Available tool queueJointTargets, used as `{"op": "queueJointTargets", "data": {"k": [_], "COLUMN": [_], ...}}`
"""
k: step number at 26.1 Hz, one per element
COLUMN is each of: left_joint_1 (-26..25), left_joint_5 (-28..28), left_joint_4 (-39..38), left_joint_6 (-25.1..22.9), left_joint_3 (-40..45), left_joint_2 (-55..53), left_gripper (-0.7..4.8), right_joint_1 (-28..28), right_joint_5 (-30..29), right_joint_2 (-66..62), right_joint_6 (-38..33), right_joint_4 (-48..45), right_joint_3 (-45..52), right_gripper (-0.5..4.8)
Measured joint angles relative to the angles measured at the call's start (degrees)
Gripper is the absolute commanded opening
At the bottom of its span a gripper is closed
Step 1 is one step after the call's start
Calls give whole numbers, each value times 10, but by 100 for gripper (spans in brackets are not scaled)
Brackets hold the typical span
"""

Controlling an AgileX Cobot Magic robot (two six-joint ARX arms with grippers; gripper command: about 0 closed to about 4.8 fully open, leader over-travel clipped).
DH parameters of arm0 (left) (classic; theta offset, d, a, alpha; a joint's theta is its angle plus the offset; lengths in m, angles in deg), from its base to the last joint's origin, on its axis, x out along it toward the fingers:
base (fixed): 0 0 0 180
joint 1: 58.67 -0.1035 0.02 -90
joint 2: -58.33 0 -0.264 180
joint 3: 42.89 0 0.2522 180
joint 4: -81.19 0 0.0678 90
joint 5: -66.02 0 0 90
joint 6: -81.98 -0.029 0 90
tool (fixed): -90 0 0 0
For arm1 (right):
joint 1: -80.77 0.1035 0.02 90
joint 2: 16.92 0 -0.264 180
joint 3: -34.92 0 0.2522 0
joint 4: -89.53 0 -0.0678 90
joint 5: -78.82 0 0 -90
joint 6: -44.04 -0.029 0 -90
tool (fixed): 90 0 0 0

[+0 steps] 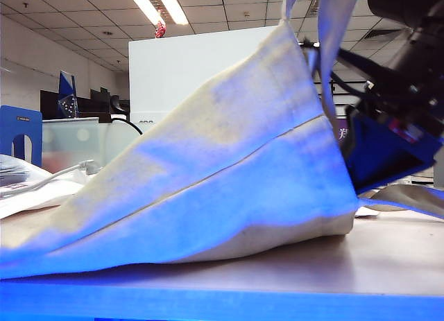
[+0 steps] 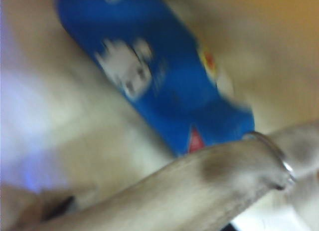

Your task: Take the glasses case out of the canvas bag and put it on the table.

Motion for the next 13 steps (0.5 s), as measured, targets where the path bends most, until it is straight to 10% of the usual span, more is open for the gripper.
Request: {"op": "queueJointTargets", "data": {"k": [13], "left_joint_1": [22], "left_joint_5": [46], "left_joint_4": [8], "left_joint_6": [0], "left_joint_3": [0], "left_joint_2": [0], "left_gripper": [-5], "right_joint_1": [4], "right_joint_5": [-44], "right_joint_2": [-120], "right_joint_6": [23], "right_joint_4": [-65], "right_joint_3": [-75], "right_gripper": [469]}}
